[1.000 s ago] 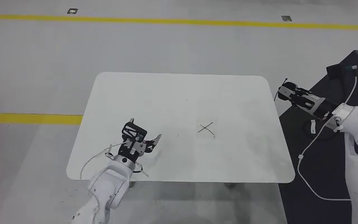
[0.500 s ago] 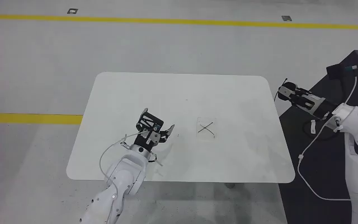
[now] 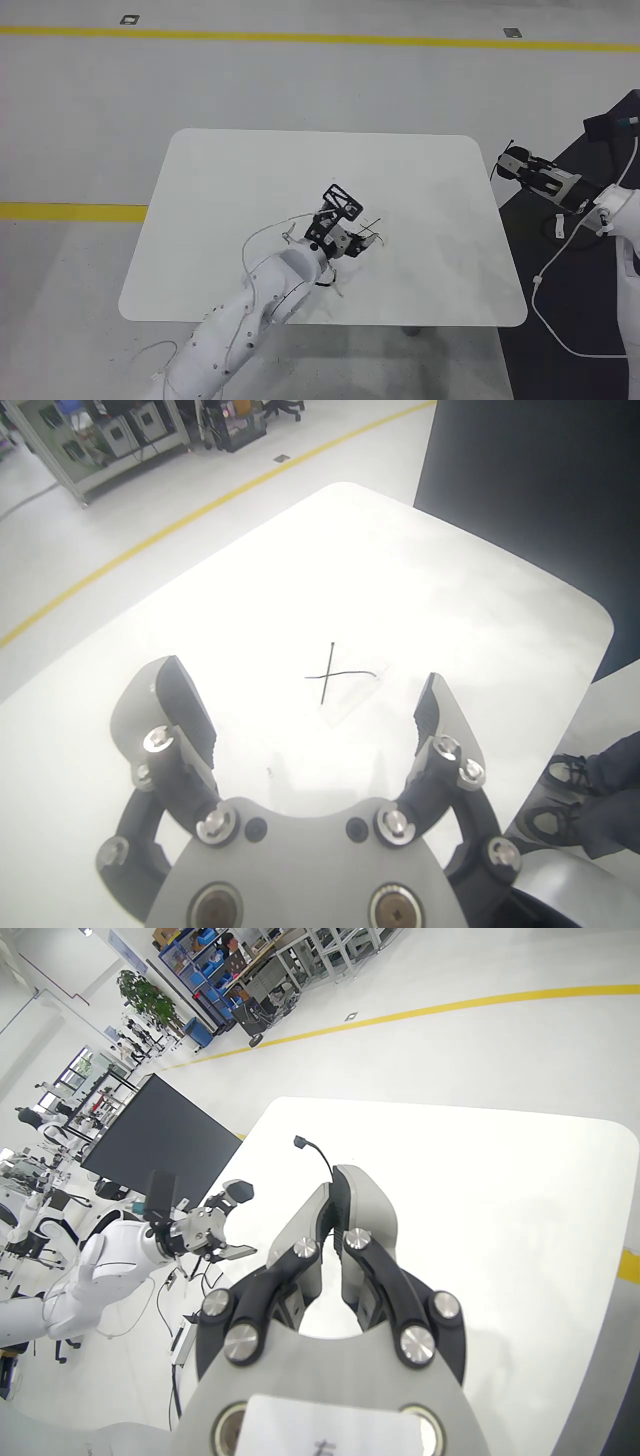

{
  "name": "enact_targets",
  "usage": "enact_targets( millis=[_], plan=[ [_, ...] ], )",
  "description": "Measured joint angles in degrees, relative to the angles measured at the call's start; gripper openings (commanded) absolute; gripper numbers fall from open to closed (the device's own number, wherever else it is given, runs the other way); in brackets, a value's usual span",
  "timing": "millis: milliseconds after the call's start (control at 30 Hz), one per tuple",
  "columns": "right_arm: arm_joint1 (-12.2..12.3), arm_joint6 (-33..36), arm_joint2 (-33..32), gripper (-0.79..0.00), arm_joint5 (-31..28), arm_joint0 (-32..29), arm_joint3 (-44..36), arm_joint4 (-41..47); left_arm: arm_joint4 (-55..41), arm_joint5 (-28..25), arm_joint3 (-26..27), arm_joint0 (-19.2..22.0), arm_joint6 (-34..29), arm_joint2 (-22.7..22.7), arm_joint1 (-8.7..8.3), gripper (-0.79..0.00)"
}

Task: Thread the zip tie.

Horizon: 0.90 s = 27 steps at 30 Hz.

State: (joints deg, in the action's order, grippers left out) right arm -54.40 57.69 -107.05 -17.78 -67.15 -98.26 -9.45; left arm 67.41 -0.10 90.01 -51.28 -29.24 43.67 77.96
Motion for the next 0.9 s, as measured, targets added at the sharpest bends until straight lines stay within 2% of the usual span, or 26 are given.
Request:
enact_targets(
  millis=[67,133,200,267,333,533,633,667,767,900],
  plan=[
    [0.00,0.00,0.00,-0.785,0.00,0.00,0.00,0.00,-4.05,2.96,-5.60,4.66,-1.02,-2.33,2.00,0.000],
    [0.00,0.00,0.00,-0.785,0.00,0.00,0.00,0.00,-6.33,5.32,-9.54,7.37,-1.79,-3.79,3.43,0.000],
    [0.00,0.00,0.00,-0.785,0.00,0.00,0.00,0.00,-12.91,3.64,-12.88,8.78,-2.36,-3.83,4.77,0.000],
    [0.00,0.00,0.00,-0.785,0.00,0.00,0.00,0.00,-22.08,-1.89,-14.15,8.77,-2.38,-3.02,5.20,0.000],
    [0.00,0.00,0.00,-0.785,0.00,0.00,0.00,0.00,-26.33,-3.69,-14.02,8.66,-2.34,-3.03,5.17,0.000],
    [0.00,0.00,0.00,-0.785,0.00,0.00,0.00,0.00,-23.12,-2.57,-14.09,8.46,-2.72,-2.97,5.16,0.000],
    [0.00,0.00,0.00,-0.785,0.00,0.00,0.00,0.00,-22.07,4.47,-13.57,9.12,-7.57,-2.58,5.57,0.000],
    [0.00,0.00,0.00,-0.785,0.00,0.00,0.00,0.00,-20.36,9.97,-13.29,9.69,-10.44,-2.99,5.88,0.000],
    [0.00,0.00,0.00,-0.785,0.00,0.00,0.00,0.00,-17.70,22.25,-12.32,10.67,-16.96,-4.01,6.64,0.000],
    [0.00,0.00,0.00,-0.785,0.00,0.00,0.00,0.00,-16.26,30.35,-14.86,13.24,-23.99,-4.68,7.50,0.000]
  ],
)
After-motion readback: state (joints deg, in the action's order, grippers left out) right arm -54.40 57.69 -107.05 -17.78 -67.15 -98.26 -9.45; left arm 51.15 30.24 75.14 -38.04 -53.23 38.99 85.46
